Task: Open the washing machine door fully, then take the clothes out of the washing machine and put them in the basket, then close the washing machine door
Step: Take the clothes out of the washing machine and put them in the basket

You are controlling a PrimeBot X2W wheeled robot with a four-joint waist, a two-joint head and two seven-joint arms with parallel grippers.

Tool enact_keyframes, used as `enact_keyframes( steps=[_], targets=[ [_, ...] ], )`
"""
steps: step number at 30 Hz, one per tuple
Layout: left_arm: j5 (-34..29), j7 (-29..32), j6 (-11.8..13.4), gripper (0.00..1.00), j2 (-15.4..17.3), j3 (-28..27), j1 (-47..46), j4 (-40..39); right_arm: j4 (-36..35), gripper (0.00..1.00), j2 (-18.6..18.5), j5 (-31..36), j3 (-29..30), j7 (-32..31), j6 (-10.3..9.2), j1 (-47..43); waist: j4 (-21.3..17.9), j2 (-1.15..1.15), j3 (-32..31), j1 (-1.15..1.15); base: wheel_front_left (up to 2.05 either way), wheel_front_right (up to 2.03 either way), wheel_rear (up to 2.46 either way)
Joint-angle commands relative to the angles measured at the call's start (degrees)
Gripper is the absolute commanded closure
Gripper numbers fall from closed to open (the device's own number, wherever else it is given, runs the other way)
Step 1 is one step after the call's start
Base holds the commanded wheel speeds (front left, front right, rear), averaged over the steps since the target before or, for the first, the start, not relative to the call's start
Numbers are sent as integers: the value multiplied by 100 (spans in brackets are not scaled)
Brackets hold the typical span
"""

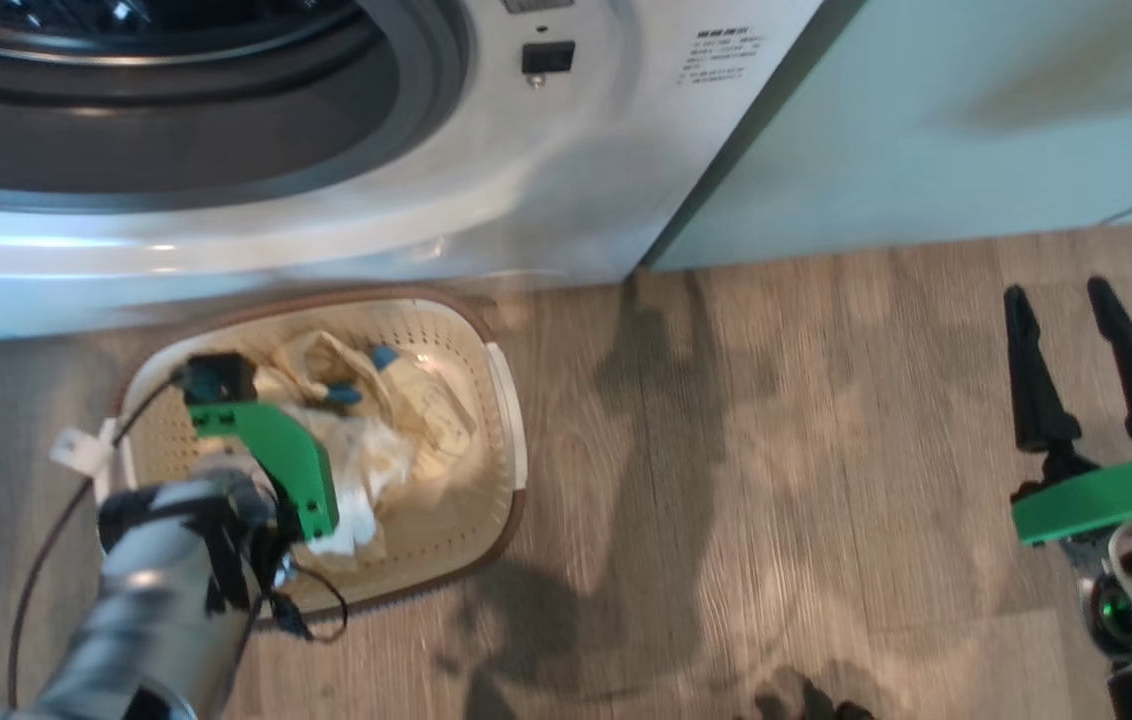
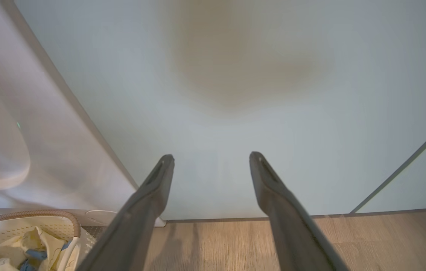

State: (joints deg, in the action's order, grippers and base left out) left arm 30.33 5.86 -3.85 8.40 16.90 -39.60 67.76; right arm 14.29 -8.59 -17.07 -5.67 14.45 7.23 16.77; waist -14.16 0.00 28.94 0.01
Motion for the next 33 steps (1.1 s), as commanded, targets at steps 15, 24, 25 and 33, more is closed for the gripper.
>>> enact_keyframes(
  steps=[15, 24, 25, 33],
  targets=[
    [-76, -635, 117, 100, 320, -20, -399, 552, -153, 0, 66, -17, -113, 55, 25, 224, -253, 0, 478, -1, 0, 0, 0],
    [62, -1300, 22, 0, 266, -91, -253, 590, -73, 0, 40, -5, -98, 55, 25, 57, -116, 0, -47, -1, 0, 0, 0],
    [71, -1398, 13, 0, 271, -96, -223, 592, -67, 0, 37, -3, -97, 55, 25, 21, -97, 0, -127, -1, 0, 0, 0],
    [121, -1935, -141, 0, 329, -109, -46, 574, -29, 0, -16, 7, -74, 55, 25, -270, 102, 0, -779, -1, 0, 0, 0]
  ],
)
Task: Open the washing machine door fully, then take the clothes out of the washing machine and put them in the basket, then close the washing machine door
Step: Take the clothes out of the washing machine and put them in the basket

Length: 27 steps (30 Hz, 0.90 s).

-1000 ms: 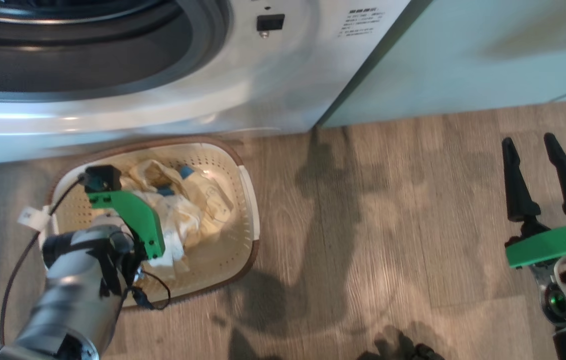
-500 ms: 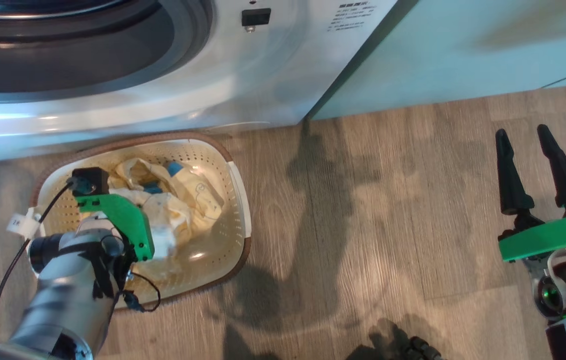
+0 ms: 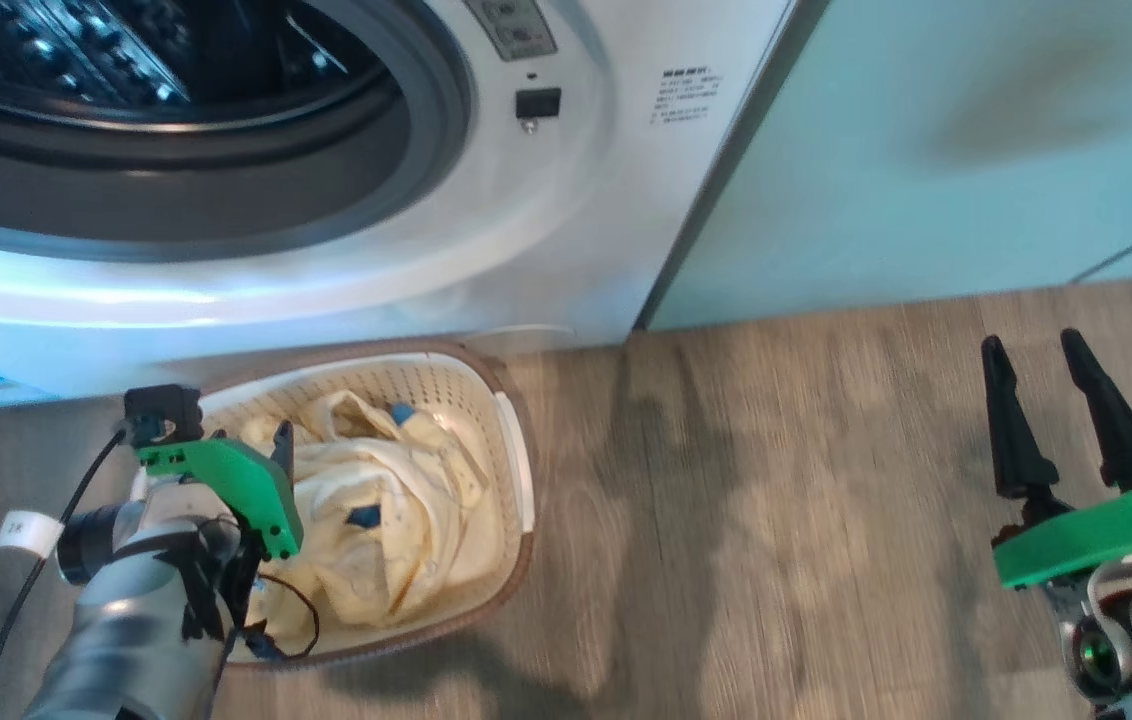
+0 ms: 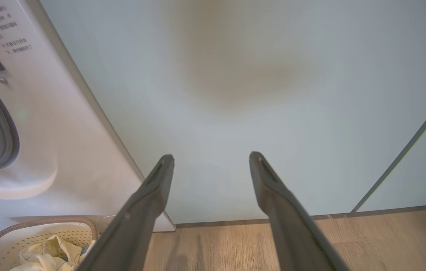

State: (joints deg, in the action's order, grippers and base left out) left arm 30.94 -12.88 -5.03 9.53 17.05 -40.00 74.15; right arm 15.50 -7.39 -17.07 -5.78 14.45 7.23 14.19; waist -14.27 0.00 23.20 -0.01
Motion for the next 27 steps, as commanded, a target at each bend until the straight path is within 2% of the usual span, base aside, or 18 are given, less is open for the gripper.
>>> enact_keyframes(
  steps=[1, 7, 17, 27],
  targets=[
    [69, -105, -34, 0, 229, -136, 18, -86, -144, 0, -144, 8, -58, 55, 25, -55, 146, 0, -296, 1, 0, 0, 0],
    [33, -206, -59, 0, 324, -209, 147, -456, -135, 0, -193, 11, 0, 55, 25, -282, 359, 0, -702, 1, 0, 0, 0],
    [-232, -210, 42, 0, 576, -903, 997, -2122, -161, 0, -207, 30, 105, 55, 25, -608, 527, 0, -1292, 1, 0, 0, 0],
    [-794, -211, 65, 0, 487, -1675, 2336, -3817, -181, 0, -220, 51, 137, 55, 25, -1011, 564, 0, -1887, 1, 0, 0, 0]
  ],
)
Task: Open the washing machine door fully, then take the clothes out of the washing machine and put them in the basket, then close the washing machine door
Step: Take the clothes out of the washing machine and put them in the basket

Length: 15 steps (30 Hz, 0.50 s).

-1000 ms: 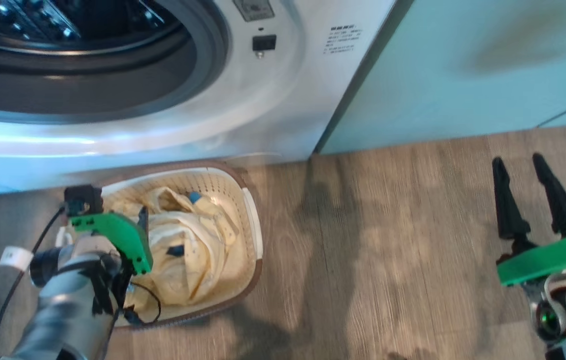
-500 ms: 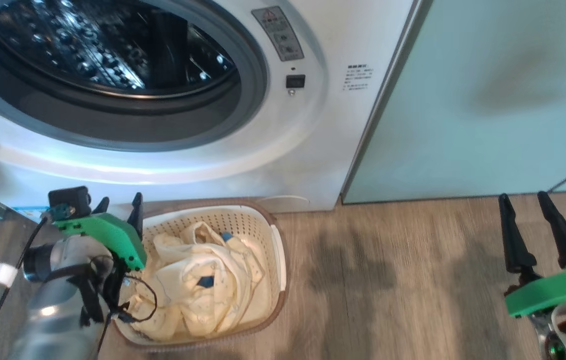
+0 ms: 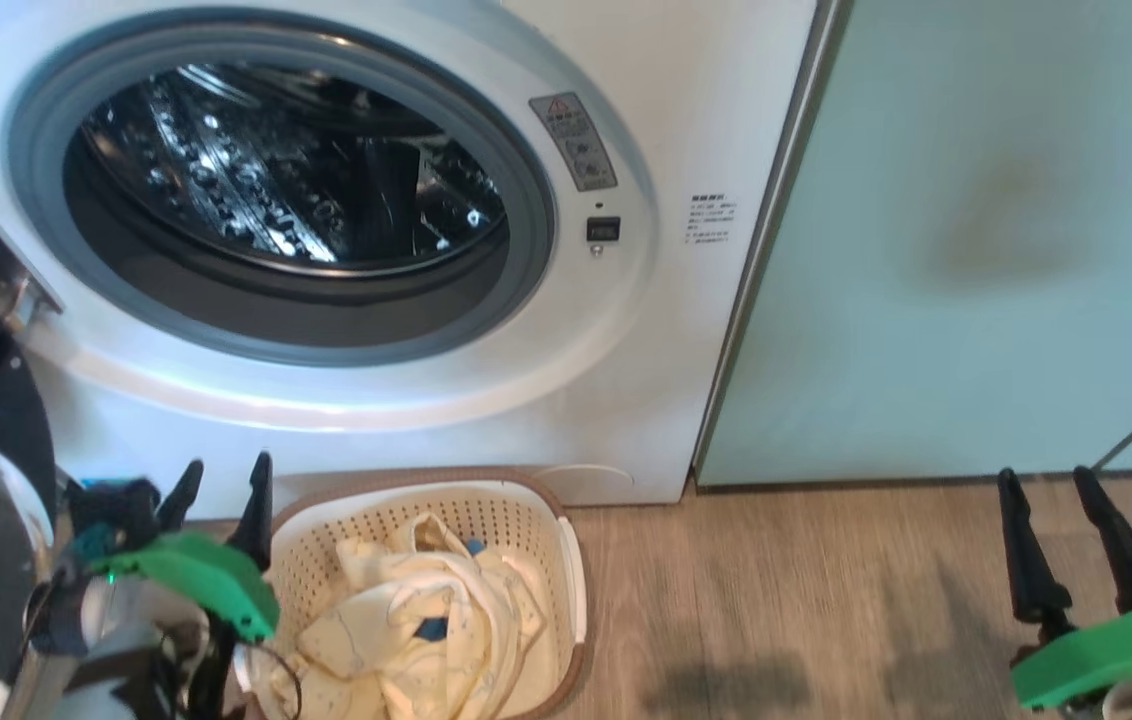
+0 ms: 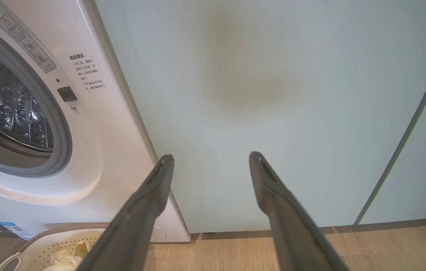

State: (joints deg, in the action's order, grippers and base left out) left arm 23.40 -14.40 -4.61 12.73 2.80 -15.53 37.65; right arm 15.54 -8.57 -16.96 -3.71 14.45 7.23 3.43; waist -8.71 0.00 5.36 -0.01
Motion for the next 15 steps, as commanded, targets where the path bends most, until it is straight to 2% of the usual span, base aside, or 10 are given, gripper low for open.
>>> enact_keyframes(
  steps=[1, 8, 15],
  targets=[
    [-84, -59, 33, 0, 140, -330, 30, -310, -184, 0, -102, 43, -72, 55, 25, 29, 6, 0, -162, 1, 0, 0, 0],
    [-353, -60, 112, 0, -17, -876, 807, -1106, -192, 0, -109, 54, -62, 55, 25, -145, -16, 0, -463, 1, 0, 0, 0],
    [-505, -60, -7, 0, -94, -1199, 1185, -1511, -202, 0, -91, 75, -37, 55, 25, -235, 7, 0, -588, 1, 0, 0, 0]
  ],
)
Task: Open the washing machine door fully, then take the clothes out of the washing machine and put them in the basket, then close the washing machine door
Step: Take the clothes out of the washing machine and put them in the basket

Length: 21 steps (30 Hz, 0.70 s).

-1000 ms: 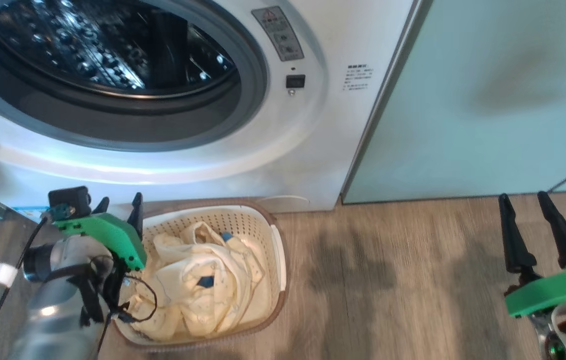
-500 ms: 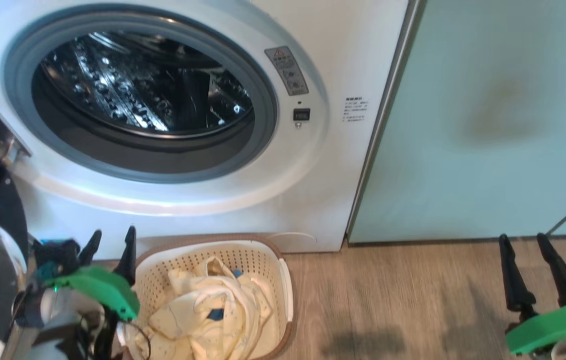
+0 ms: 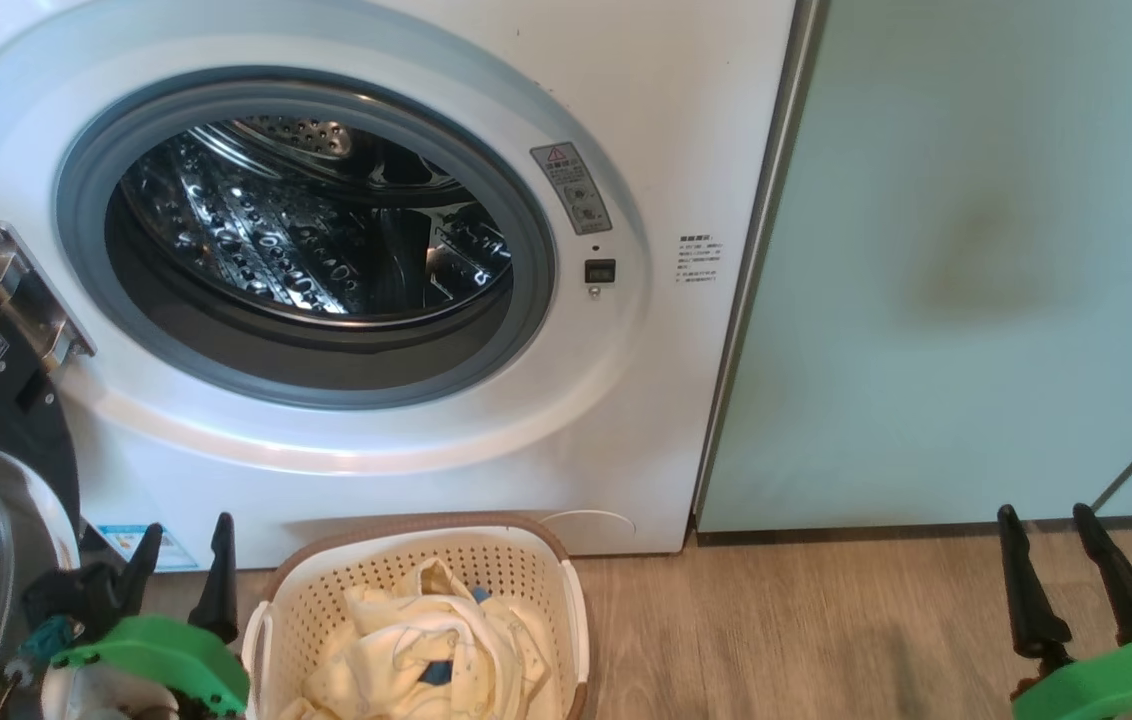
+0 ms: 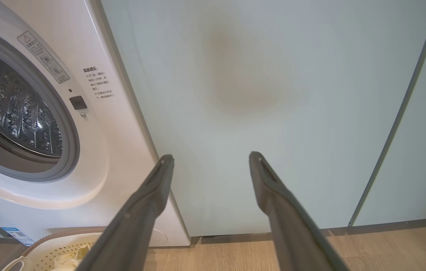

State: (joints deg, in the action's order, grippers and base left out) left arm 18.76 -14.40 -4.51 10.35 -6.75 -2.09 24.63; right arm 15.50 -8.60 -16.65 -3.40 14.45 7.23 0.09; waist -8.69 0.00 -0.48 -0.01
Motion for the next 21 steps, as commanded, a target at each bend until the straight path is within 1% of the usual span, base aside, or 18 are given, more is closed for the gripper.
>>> enact_keyframes(
  steps=[1, 10, 21],
  targets=[
    [-62, -60, -35, 0, 144, -262, -136, -234, -201, 0, -85, 49, -66, 55, 25, 91, 9, 0, -13, 1, 0, 0, 0],
    [-116, -60, -147, 0, 96, -352, -51, -324, -219, 0, -86, 47, -42, 55, 25, 31, 31, 0, -43, 1, 0, 0, 0],
    [-167, -60, -225, 0, 23, -402, -40, -335, -214, 0, -89, 61, -21, 55, 25, 3, 67, 0, -69, 1, 0, 0, 0]
  ],
)
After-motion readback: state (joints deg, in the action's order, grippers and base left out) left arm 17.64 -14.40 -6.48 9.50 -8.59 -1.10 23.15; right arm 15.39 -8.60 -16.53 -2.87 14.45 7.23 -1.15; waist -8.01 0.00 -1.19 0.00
